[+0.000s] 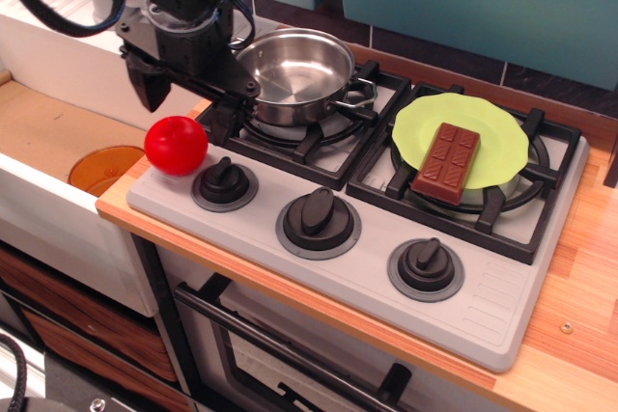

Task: Put chocolate on plate and apple in pot or pan on stove

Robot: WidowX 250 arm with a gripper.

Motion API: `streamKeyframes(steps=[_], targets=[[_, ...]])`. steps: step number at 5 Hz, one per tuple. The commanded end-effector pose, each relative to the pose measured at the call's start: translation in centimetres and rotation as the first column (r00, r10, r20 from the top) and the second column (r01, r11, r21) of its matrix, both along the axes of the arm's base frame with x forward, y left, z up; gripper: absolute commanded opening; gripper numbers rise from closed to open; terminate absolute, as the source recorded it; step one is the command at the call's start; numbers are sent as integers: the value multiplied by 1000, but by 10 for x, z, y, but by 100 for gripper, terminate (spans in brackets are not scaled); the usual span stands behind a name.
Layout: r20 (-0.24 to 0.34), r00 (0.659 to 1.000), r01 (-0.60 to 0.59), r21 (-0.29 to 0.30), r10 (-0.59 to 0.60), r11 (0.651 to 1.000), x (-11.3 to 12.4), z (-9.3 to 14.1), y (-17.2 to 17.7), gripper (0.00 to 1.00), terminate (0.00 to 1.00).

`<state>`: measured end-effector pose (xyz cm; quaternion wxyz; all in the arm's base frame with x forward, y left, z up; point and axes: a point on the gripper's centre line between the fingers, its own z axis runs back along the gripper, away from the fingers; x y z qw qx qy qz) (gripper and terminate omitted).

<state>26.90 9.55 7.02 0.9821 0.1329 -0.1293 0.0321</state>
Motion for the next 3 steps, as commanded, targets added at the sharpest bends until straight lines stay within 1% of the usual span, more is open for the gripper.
streamKeyframes(steps=[1, 3], targets=[[50, 999, 2, 21, -3, 1000, 5, 10, 11, 100, 0], [50, 999, -3, 33, 2, 999, 4, 9, 20, 100, 0]])
